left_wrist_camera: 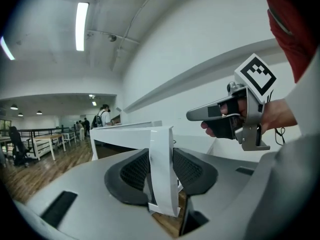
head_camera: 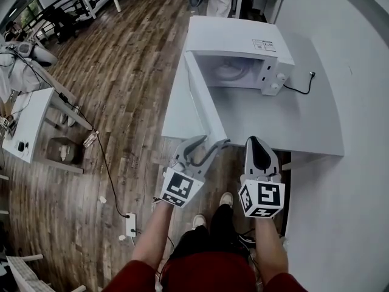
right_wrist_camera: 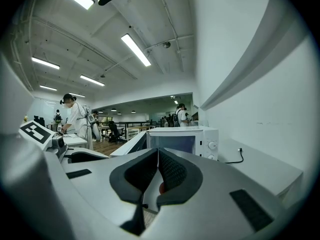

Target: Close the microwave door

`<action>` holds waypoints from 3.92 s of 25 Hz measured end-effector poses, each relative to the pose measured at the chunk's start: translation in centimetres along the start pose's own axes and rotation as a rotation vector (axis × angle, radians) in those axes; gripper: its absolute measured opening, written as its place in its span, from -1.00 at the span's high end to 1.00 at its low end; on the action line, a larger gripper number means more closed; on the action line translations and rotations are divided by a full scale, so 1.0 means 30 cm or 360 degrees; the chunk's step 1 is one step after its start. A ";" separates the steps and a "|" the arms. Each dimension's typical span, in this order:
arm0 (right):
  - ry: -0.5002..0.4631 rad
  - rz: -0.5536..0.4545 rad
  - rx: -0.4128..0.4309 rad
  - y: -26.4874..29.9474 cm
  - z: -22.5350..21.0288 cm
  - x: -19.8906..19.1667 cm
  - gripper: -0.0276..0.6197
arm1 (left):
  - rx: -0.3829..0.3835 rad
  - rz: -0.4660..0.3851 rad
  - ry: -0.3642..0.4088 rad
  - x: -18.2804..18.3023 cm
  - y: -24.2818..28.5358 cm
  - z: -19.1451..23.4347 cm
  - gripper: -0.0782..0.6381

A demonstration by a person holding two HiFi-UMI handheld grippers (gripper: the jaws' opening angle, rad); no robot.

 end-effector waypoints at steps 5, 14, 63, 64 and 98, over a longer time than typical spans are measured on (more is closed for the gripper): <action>0.0008 0.0006 -0.0024 0.009 -0.037 -0.007 0.82 | -0.0063 0.0001 0.0008 0.008 0.038 -0.013 0.36; 0.0010 0.0002 -0.0088 0.056 -0.180 -0.004 0.82 | -0.0059 -0.0039 0.0005 0.038 0.214 -0.044 0.37; -0.0078 -0.0073 0.0065 0.678 -0.865 0.082 0.82 | 0.0720 -0.0108 -0.0196 0.169 1.099 0.189 0.39; -0.0078 -0.0070 0.0073 0.698 -0.871 0.085 0.82 | 0.0733 -0.0108 -0.0202 0.170 1.112 0.202 0.40; -0.0003 -0.0114 0.0267 0.930 -1.020 0.209 0.82 | 0.1097 -0.0112 -0.0249 0.283 1.148 0.295 0.71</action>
Point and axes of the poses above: the fingertips, and each gripper's own axes: y forward along the fingers, z to its left, x out of its top, the point moved 4 cm from there along -y, backward along the fingers, and after that the axes turned 11 degrees about -x, right-handed, at the moved point
